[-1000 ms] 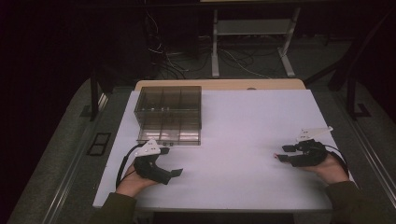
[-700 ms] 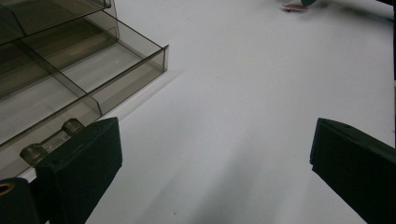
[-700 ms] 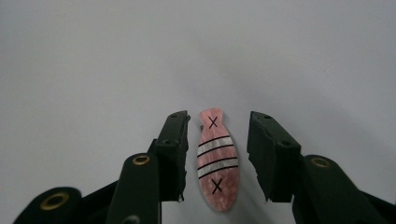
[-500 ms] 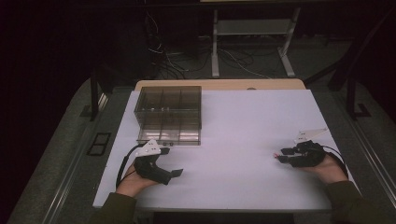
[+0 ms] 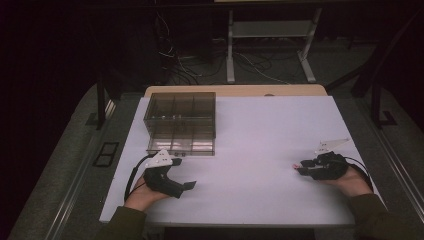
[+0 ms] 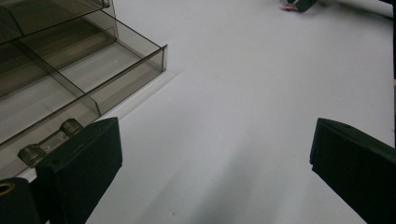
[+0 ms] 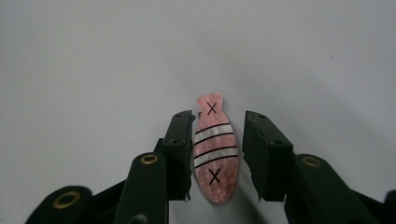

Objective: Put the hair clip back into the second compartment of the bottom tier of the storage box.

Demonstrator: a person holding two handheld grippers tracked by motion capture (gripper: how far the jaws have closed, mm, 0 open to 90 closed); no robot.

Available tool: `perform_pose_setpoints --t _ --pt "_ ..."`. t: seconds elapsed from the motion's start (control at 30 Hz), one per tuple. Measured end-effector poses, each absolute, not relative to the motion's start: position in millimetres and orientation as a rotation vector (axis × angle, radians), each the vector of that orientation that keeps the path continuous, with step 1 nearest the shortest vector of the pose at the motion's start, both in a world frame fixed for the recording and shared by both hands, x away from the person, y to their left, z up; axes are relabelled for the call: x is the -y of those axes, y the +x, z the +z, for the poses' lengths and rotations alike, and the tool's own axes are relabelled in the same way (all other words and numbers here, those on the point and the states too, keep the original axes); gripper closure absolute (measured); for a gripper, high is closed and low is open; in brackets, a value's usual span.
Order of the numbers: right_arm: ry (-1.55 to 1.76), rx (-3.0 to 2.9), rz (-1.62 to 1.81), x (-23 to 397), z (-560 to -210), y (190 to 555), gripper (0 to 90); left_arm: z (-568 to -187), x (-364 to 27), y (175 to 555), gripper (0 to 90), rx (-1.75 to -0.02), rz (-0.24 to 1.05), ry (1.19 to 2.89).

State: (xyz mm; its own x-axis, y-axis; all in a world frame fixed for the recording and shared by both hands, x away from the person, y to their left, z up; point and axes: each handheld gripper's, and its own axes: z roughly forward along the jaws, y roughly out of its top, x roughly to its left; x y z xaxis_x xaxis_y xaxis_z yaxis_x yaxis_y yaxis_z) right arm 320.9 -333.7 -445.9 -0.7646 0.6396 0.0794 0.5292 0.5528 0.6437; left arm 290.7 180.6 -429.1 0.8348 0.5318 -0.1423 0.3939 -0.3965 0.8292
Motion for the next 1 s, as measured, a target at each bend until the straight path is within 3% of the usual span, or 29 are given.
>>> perform_pose_setpoints --t 0.43,1.0 --pt "0.968 -2.613 0.98 332.2 -446.5 318.4 67.4 -428.6 -180.3 290.1 1.3 -0.677 0.178 2.038" --pt "0.97 -2.595 0.999 333.4 -441.0 317.2 68.0 -428.4 -180.3 290.2 1.3 -0.673 0.177 2.039"
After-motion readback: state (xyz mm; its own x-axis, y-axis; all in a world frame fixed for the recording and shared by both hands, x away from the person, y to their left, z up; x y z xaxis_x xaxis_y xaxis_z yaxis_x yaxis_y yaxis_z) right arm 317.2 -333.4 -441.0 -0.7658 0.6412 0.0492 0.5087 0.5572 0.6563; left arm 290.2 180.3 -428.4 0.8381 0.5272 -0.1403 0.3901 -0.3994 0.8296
